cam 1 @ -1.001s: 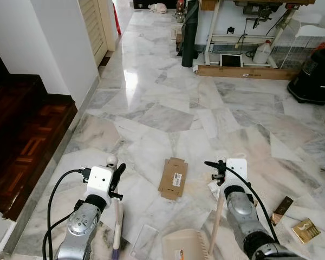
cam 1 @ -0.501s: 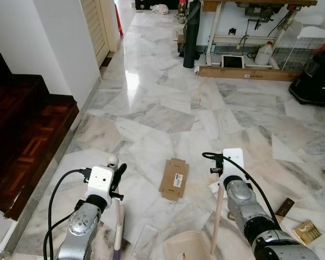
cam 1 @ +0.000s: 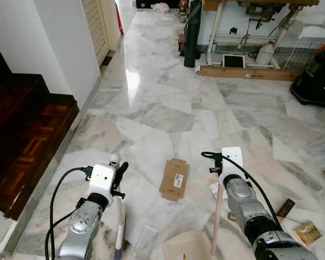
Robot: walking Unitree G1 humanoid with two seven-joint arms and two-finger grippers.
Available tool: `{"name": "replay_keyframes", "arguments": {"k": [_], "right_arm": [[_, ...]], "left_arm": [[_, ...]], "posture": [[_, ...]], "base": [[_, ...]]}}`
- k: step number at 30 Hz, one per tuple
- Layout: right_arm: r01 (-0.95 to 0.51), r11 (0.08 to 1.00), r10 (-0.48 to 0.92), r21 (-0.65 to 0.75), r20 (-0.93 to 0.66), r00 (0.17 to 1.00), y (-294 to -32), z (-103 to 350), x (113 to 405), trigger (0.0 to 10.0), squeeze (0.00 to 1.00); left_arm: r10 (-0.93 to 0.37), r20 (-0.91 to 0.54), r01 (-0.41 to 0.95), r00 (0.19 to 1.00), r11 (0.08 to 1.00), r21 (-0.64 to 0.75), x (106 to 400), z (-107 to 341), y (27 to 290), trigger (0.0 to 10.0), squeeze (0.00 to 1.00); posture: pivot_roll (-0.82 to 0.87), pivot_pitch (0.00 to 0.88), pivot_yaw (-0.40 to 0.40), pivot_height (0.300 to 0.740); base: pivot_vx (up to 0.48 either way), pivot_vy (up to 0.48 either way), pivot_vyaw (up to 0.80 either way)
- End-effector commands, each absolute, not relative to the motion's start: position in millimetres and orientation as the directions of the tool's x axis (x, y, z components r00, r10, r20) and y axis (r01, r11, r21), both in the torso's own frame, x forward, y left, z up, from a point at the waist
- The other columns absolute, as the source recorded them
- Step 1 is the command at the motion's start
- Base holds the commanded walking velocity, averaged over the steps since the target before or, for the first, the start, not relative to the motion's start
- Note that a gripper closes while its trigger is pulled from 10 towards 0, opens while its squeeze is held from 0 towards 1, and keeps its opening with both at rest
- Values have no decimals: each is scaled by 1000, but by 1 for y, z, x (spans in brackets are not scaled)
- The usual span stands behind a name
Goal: Sweep floor
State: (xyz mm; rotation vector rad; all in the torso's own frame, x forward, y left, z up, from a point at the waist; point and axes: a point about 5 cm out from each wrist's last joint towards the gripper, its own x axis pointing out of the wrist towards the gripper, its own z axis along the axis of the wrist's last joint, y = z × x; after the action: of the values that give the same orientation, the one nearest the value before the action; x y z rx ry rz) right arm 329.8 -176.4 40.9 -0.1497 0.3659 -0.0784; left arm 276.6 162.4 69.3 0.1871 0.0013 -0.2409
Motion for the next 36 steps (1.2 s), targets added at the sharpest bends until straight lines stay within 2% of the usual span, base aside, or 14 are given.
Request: {"name": "replay_keyframes", "arguments": {"k": [1,19,36], "right_arm": [[89,977,-160,-193,-395,904,-186,25,316,10000,0],[211,966,-237,-150,-183,954,-194,51,324,10000,0],[193,972,-207,-132,-102,973,-187,61,329,10000,0]], "left_arm": [[-243,5,237,970,950,201,278,75,162,10000,0],[-245,9,238,969,947,216,278,75,163,10000,0],[-250,8,243,968,946,215,278,74,161,10000,0]], "posture": [[149,55,21,740],[147,49,20,740],[145,33,15,740]], "base": [[0,0,0],[0,0,0],[0,0,0]]}}
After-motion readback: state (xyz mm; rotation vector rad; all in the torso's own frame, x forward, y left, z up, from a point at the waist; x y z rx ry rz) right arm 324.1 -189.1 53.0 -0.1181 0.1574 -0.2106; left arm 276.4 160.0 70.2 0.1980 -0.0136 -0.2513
